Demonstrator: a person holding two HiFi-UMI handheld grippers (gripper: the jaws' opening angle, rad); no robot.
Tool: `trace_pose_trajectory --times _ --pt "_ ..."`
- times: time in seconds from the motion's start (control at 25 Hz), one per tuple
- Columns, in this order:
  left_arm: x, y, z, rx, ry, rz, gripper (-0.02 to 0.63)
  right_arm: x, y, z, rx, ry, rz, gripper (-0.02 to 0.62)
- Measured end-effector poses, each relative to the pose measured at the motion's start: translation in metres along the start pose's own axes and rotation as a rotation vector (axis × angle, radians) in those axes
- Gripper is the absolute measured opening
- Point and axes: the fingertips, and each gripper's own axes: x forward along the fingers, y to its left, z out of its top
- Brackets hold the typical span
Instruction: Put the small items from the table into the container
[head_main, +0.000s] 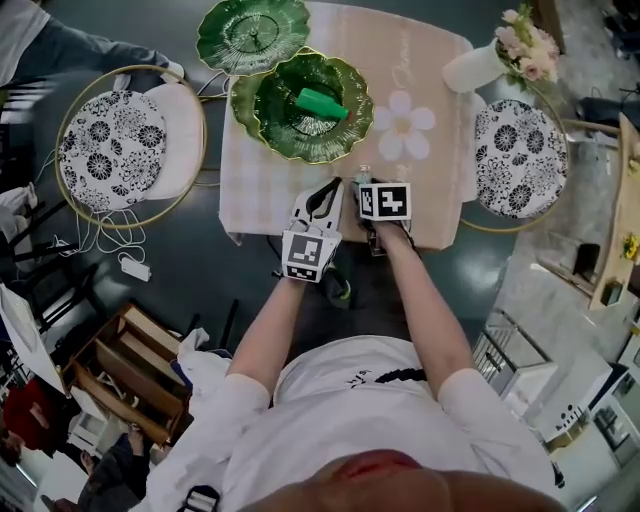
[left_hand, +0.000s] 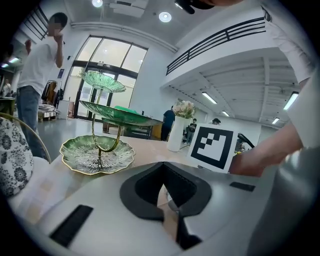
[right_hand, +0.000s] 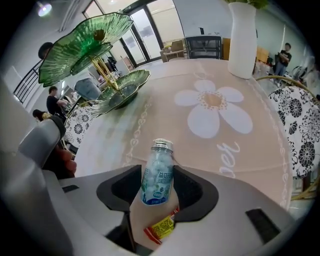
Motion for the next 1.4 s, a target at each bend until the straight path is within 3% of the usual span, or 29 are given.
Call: trace_pose_trajectory --times 0.24,0.56,0.92,1.4 --pt "0.001 -0.001 -0.004 -0.016 0.013 0.001 0.008 -0.003 -0.004 -0.002 0.001 0.025 0.053 0.19" --pt "-0.007 -0.014 0.007 -0.006 0.013 -0.01 0.008 -0.034 -0.003 -0.007 -0.029 -0.025 0.078 0.189" --pt "-0.037 -0.048 0.053 0.031 -0.012 -0.021 0.008 -0.11 0.018 -0.011 -0.078 -0.088 0.119 0.189" --pt "-0.096 -0.071 0.129 0.078 -0.084 0.022 0.008 -0.211 0.076 0.006 -0.194 -0.206 0.185 0.189"
